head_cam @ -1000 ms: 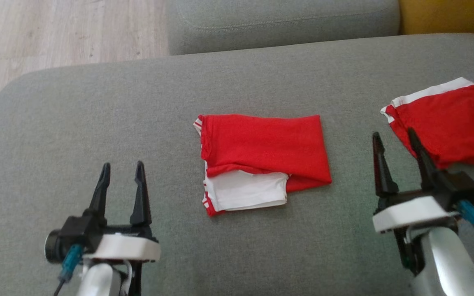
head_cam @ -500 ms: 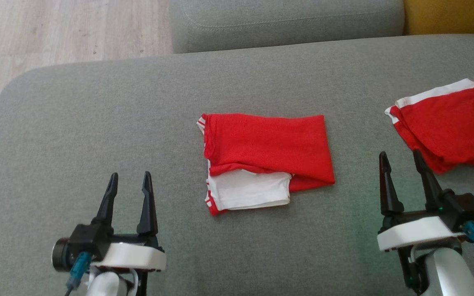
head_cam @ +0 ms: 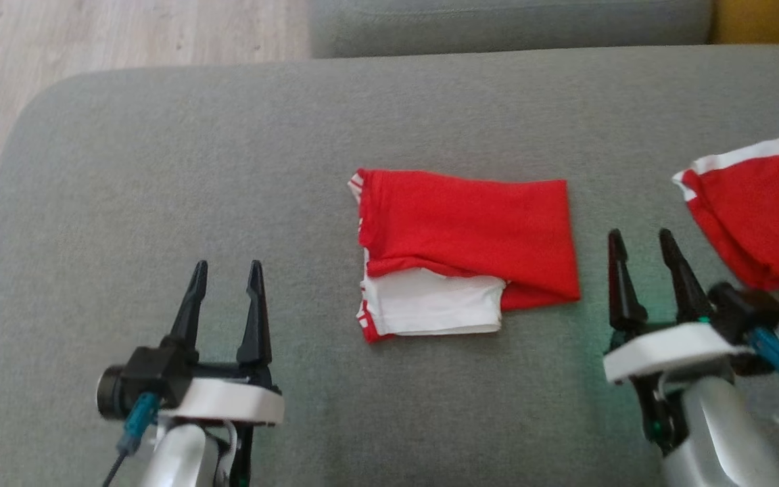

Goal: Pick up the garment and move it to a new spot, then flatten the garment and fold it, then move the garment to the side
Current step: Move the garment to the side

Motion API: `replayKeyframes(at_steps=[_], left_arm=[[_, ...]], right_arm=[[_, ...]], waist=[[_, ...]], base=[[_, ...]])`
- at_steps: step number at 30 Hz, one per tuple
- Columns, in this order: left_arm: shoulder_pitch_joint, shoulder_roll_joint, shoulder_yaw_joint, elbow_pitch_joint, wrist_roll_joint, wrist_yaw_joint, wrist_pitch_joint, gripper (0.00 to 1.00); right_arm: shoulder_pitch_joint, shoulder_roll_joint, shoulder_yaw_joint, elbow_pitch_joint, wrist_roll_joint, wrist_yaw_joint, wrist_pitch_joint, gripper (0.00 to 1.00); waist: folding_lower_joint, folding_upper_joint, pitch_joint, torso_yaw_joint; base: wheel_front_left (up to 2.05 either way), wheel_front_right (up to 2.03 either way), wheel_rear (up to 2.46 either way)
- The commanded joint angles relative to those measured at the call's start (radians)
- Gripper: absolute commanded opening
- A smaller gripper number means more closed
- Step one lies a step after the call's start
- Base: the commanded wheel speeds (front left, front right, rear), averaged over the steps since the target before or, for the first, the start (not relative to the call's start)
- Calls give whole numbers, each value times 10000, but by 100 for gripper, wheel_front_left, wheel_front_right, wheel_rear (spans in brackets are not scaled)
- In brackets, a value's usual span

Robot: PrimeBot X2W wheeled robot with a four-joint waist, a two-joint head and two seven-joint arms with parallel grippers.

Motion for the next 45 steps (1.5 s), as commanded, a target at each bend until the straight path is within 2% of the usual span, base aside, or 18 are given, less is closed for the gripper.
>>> replayKeyframes(at_steps=[1,5,12,19,20,21,22,25,29,33,38,42,45], left_arm=[[-496,34,198,-258,-70,82,-53,100],[-653,34,3,-229,-176,132,-53,100],[-932,34,-298,-229,-355,214,-53,100],[-1012,34,-307,-220,-386,276,-53,100],[-1017,34,-282,-223,-382,283,-53,100],[-1018,34,-249,-220,-375,288,-53,100],[-1016,34,-213,-218,-361,297,-53,100],[-990,34,-125,-228,-282,282,-53,100],[-945,34,-73,-259,-219,213,-53,100],[-843,34,-243,-24,-142,118,-53,100],[-744,34,-334,67,-124,136,-53,100],[-788,34,-387,18,-130,147,-53,100],[-877,34,-420,-40,-127,162,-53,100]], right_arm=[[-704,-28,368,10,33,-7,87,100],[-1470,-28,387,1087,-63,-7,451,100],[-2617,-28,-165,3225,-283,-7,1270,100],[-3088,-28,32,4875,-80,-7,1777,100],[-3138,-28,127,5068,23,-7,1811,71],[-3197,-28,234,5219,79,-7,1786,15],[-3250,-28,376,5327,132,-7,1714,0],[-3404,-28,726,5462,211,-7,1285,0],[-3589,-28,1070,5339,-281,-7,569,0],[-3628,-28,1077,4961,-1758,-7,283,0],[-3512,-73,1124,4102,-3039,-7,474,0],[-3493,-590,1489,3230,-3541,-7,896,0],[-3610,-1424,2219,2748,-3703,-7,1323,0]], waist=[[-1,0,213,249],[-1,0,492,629],[-1,0,930,1301],[-1,0,999,1525],[-1,0,983,1526],[-1,0,958,1509],[-1,0,924,1476],[-1,0,774,1293],[-1,0,509,929],[-1,0,217,436],[-1,0,-59,-281],[-1,0,-48,-802],[-1,0,78,-1150]], base=[[0,0,0],[0,0,0],[0,0,0],[0,0,0],[0,0,0],[0,0,0],[0,0,0],[0,0,0],[0,0,0],[0,0,0],[0,0,0],[0,0,0],[0,0,0]])
